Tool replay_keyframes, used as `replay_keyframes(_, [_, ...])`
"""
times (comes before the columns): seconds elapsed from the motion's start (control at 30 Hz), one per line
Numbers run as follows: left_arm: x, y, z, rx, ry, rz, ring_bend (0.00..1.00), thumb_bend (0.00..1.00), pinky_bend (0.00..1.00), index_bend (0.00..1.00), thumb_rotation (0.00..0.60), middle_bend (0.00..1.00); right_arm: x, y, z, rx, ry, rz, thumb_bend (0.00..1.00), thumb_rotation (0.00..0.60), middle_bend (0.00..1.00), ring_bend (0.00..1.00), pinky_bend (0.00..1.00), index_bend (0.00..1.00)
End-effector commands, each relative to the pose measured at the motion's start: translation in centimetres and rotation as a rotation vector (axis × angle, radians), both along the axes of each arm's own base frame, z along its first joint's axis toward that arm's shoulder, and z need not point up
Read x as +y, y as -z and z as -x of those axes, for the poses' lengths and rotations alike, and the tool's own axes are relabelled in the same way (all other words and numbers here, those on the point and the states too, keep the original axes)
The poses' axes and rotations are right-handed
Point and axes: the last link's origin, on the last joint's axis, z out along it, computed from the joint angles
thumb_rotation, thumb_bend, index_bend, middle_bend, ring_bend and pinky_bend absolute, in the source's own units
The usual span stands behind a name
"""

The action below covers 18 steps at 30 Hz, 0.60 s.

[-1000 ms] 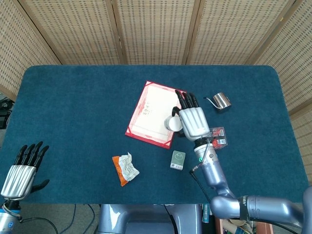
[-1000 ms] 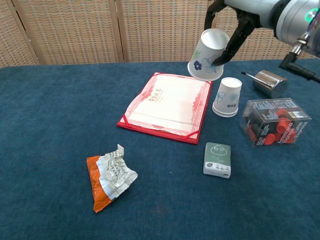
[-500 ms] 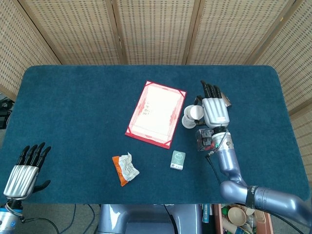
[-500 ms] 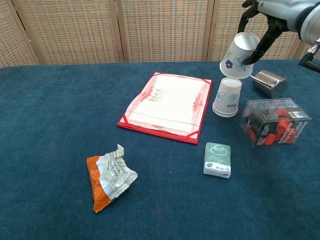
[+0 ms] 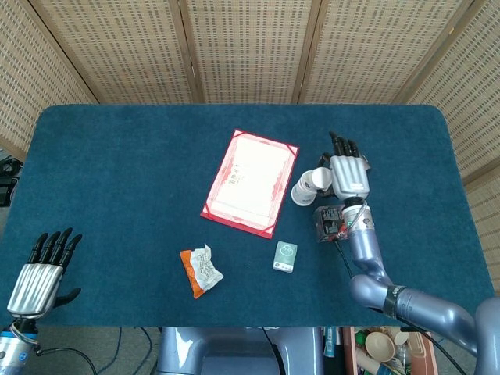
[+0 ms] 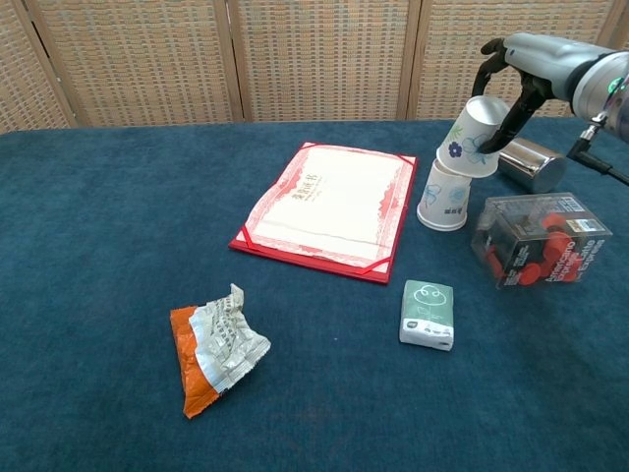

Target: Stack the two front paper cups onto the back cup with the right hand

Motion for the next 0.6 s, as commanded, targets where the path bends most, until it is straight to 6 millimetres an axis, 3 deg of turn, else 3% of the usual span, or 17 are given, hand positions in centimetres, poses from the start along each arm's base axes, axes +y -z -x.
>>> replay_keyframes(0.03, [0.05,0.1,-0.03,-0.001,-0.001,0.003,0.0,0.16,0.0,0.0,0.6,0.0,-0.09,0.26,-0.01,-0.007,-0.001,-0.005,0.11,0.6,0.04,0.0,0.0,0.5])
replay_keyframes(0.6, [-0.05,0.15,-0.19,-0.004,0.003,0.006,0.0,0.16,0.0,0.0,0.6,0.0,0.06,-0.05,-0.95,-0.013,-0.016,-0.001,0.11,0.6,0.04,0.0,0.0,0.5])
